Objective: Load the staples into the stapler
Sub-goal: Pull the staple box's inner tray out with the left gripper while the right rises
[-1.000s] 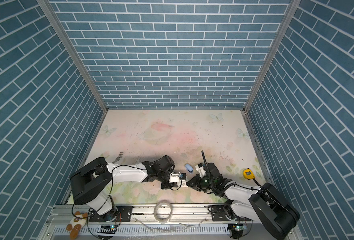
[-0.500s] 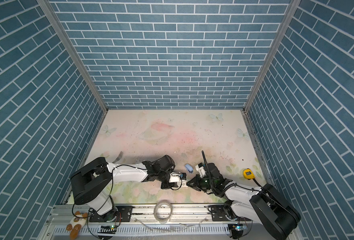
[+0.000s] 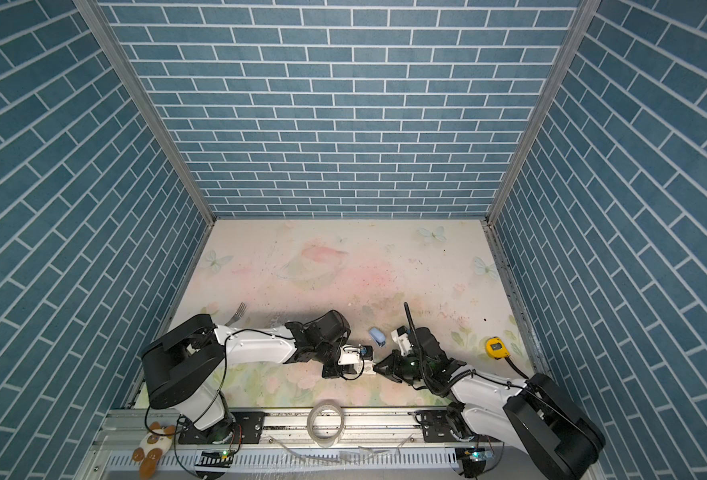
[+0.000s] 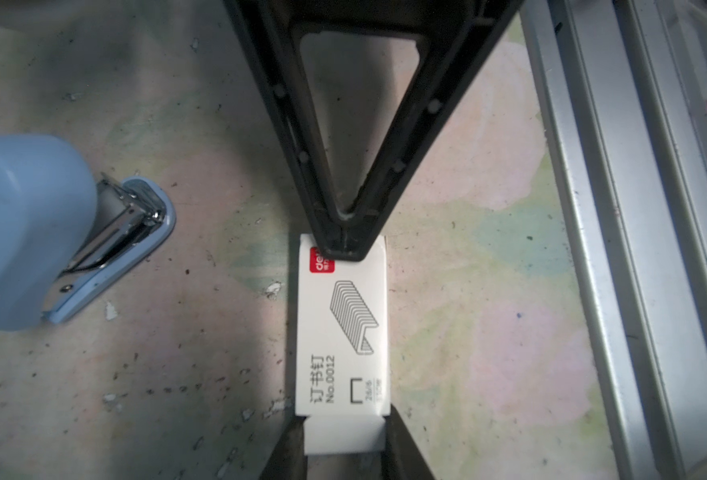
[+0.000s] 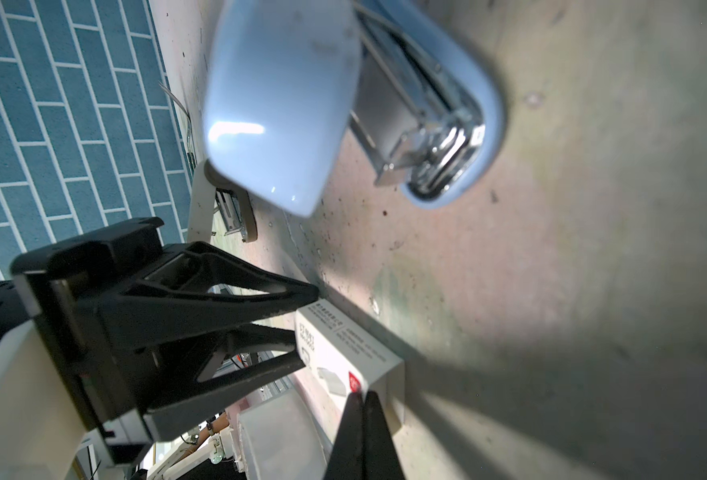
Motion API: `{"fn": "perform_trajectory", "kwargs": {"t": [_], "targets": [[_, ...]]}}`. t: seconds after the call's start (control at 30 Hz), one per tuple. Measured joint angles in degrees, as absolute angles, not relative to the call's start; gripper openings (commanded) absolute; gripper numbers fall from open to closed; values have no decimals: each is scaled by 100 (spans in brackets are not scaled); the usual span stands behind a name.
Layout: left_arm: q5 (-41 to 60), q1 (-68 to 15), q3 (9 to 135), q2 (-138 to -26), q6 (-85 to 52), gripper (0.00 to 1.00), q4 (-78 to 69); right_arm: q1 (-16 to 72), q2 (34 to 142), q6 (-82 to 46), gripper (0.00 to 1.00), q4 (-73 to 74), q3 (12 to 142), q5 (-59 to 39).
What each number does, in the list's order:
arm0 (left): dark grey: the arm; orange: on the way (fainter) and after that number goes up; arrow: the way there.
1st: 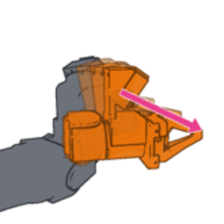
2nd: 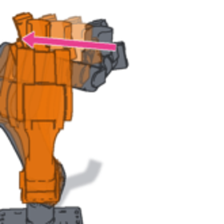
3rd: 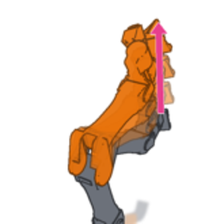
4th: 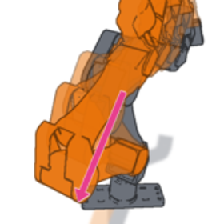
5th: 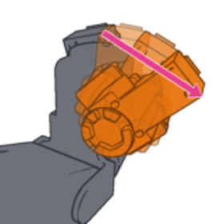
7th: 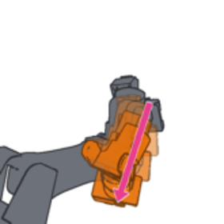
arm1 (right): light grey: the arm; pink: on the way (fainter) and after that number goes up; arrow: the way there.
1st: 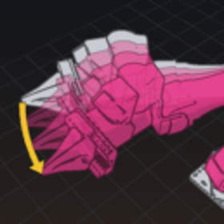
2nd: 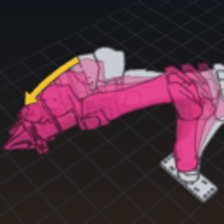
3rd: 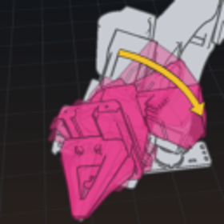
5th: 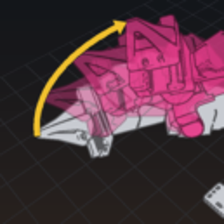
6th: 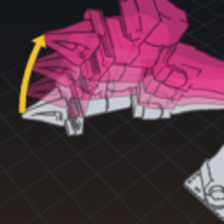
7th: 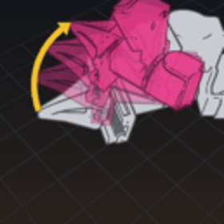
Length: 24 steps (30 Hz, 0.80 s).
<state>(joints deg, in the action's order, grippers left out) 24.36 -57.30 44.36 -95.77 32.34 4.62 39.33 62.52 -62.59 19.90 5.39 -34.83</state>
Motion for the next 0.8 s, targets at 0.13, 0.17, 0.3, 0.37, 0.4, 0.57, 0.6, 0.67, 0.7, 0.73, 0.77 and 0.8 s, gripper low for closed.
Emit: {"fn": "perform_trajectory", "kwargs": {"t": [0.13,0.17,0.3,0.37,0.4,0.57,0.6,0.67,0.7,0.73,0.77,0.8], "targets": [[2451,-5730,4445,-9592,3234,30,458,3938,6108,-6254,3,1828,534,-3406],[2453,-5730,4445,-9592,3234,30,456,3938,6062,-6254,3,1785,528,-3385],[2453,-5730,4445,-9592,3234,30,458,3935,5889,-6252,3,1575,523,-3301],[2453,-5730,4445,-9592,3234,30,458,3931,5811,-6250,3,1481,523,-3267],[2456,-5730,4445,-9592,3234,30,458,3931,5767,-6250,3,1431,521,-3249],[2453,-5730,4451,-9596,3234,30,462,3889,5496,-6250,3,1131,508,-3157],[2453,-5730,4453,-9598,3234,30,464,3876,5428,-6250,3,1066,502,-3140],[2456,-5730,4456,-9601,3234,30,464,3835,5290,-6248,4,913,495,-3114],[2456,-5730,4456,-9601,3234,30,464,3806,5205,-6246,4,810,495,-3100],[2456,-5730,4458,-9603,3234,30,464,3782,5131,-6243,4,729,491,-3089],[2456,-5730,4464,-9603,3234,30,471,3752,5043,-6224,4,633,484,-3076],[2456,-5730,4466,-9607,3234,29,473,3717,4954,-6206,4,532,478,-3065]]}}
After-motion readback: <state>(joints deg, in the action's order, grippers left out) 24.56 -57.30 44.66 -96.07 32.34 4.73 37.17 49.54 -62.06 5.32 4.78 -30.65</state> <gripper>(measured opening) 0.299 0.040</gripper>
